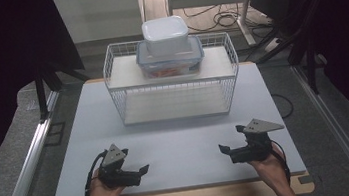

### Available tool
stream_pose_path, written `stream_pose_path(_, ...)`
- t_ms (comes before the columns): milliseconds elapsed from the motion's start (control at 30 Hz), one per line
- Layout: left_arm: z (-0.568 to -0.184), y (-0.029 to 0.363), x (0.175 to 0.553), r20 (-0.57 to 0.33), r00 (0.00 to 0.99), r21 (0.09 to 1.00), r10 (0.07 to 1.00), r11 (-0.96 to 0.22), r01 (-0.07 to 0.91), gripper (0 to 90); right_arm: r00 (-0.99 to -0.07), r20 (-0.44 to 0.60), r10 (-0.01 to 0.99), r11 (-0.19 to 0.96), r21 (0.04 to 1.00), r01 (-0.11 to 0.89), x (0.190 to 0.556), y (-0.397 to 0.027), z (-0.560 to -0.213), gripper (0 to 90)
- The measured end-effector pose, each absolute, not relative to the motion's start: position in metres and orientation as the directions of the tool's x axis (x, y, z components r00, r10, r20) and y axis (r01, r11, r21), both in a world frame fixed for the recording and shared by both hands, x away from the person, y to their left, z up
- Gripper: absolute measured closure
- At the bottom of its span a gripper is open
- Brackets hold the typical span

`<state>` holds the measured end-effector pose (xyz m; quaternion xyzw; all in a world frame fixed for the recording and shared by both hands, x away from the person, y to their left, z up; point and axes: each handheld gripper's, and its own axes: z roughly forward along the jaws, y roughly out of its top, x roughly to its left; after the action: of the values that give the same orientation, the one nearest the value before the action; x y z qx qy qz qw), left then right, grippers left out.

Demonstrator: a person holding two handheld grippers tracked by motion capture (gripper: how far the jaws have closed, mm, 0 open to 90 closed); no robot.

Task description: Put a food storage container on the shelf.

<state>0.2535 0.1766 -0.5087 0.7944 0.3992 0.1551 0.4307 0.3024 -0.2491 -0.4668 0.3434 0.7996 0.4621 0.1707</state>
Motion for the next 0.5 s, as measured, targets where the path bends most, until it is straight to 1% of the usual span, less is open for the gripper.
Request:
stream_pose_path(267,-0.515,0.179,0.250,-0.080,0.632,0.794,0.771,-0.334,0.507,5.4,-0.694,0.047,0.718,0.343,0.844,0.412,0.296,-0.260,-0.477,4.3)
stream_pose_path(500,-0.524,0.179,0.251,-0.087,0.628,0.779,0.774,-0.340,0.527,5.3,-0.693,0.060,0.718,0.360,0.821,0.443,0.292,-0.265,-0.490,4.3)
